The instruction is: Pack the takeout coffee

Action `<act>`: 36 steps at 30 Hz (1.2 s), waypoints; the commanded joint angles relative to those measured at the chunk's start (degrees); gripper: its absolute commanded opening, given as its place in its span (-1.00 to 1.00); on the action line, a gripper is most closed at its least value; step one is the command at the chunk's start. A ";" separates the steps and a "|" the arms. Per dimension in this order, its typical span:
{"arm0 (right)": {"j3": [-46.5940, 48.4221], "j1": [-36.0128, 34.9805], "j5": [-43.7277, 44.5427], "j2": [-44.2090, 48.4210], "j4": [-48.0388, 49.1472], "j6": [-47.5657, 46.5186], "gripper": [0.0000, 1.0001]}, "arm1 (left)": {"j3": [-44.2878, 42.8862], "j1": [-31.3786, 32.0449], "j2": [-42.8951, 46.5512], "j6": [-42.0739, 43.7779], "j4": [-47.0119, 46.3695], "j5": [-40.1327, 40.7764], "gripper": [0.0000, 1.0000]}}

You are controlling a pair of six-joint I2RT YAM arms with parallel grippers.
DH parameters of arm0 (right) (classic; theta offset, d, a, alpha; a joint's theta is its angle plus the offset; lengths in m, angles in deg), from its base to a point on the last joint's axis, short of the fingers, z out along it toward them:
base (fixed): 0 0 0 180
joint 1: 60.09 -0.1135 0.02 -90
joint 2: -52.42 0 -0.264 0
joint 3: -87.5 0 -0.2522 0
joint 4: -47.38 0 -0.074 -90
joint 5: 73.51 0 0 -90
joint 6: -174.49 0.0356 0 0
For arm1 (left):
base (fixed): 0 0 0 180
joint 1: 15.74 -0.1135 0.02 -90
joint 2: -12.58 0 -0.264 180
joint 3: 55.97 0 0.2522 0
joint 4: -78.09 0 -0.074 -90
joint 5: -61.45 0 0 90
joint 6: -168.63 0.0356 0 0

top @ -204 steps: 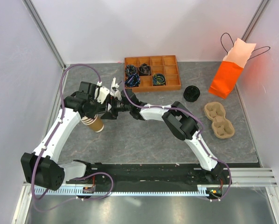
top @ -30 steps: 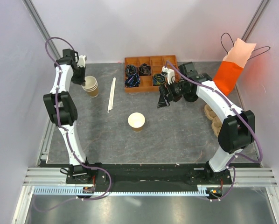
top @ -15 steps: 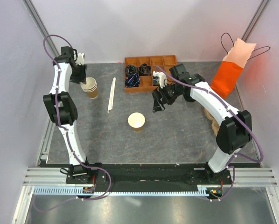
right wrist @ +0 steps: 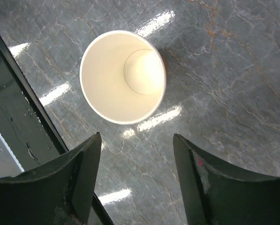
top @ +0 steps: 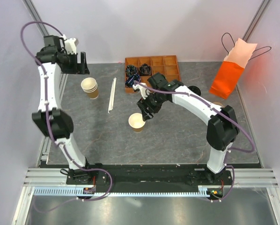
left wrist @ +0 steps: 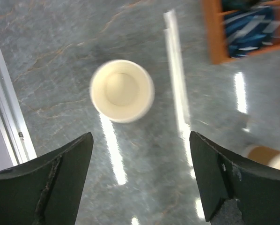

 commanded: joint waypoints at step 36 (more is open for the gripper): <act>4.34 4.49 9.92 -4.94 -5.96 -2.93 -0.69 | 40.30 14.46 34.56 0.69 -11.12 -24.03 1.00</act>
